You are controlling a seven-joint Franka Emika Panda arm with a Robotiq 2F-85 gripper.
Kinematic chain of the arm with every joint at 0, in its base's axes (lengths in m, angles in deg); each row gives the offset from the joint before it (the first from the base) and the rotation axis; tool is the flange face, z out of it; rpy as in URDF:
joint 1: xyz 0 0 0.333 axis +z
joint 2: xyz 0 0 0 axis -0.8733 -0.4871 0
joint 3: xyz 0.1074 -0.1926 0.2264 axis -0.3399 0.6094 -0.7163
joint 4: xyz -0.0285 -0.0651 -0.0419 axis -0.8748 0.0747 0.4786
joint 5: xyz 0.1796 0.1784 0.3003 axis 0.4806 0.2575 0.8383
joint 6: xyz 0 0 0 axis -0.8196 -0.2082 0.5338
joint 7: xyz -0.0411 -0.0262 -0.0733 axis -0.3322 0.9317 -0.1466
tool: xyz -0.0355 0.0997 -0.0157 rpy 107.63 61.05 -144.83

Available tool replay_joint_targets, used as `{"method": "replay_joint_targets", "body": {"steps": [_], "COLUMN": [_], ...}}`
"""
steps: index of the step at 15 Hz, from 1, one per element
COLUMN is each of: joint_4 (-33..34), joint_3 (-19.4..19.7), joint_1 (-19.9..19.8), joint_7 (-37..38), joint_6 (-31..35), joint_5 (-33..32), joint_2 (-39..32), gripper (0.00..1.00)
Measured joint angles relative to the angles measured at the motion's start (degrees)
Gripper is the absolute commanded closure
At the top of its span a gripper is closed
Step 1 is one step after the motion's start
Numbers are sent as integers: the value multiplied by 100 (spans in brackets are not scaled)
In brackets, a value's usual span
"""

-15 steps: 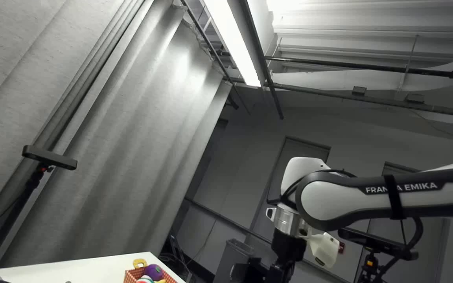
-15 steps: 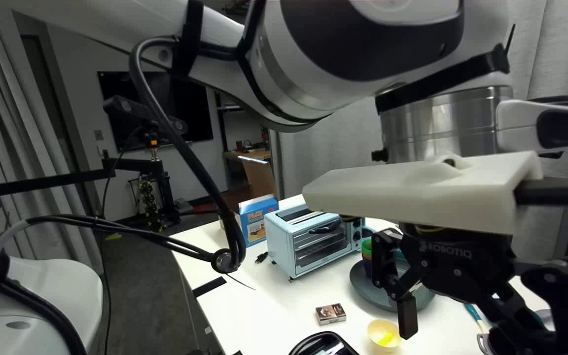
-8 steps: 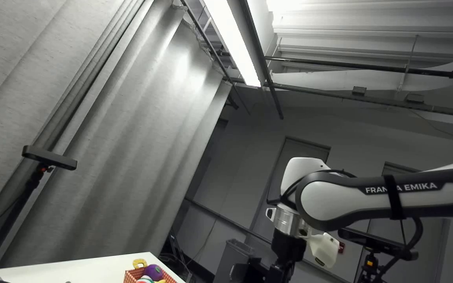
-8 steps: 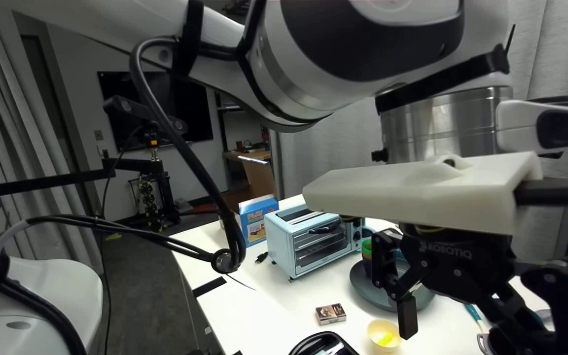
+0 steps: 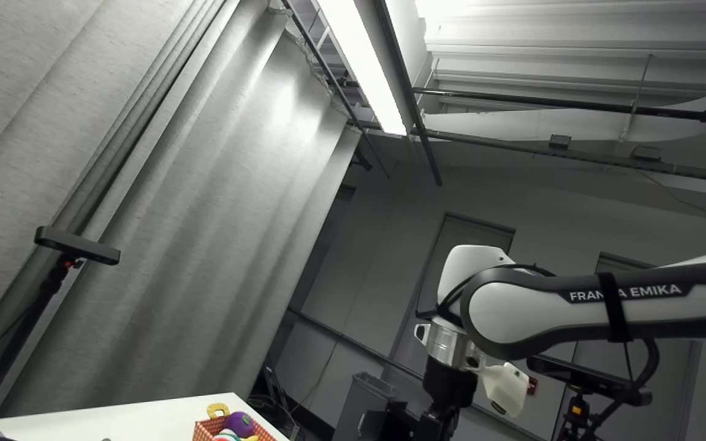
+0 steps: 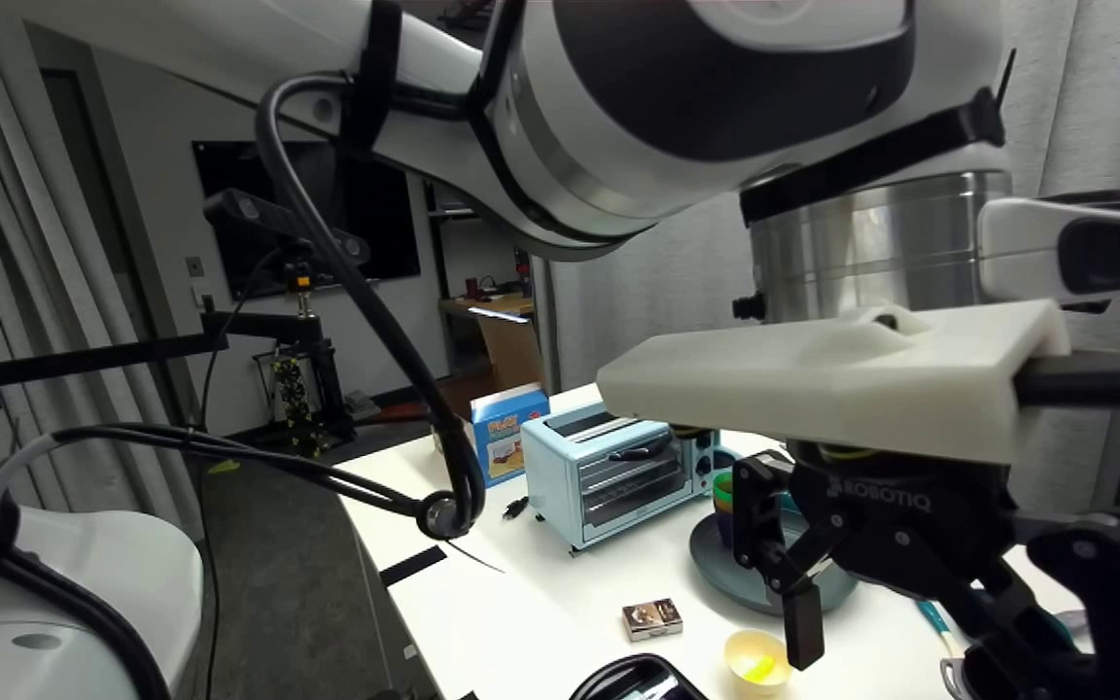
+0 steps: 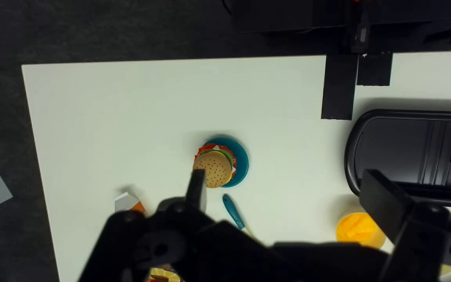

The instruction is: Put the things in the white bowl in the pot

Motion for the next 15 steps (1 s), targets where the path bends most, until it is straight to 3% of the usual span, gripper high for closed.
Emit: {"method": "replay_joint_targets", "body": {"steps": [8, 15], "joint_4": [-2, -163], "joint_3": [-17, -100], "joint_1": [7, 173], "joint_7": [32, 310], "joint_6": [83, 1175], "joint_5": [-8, 120], "joint_2": [-47, -607], "gripper": [0, 0]}}
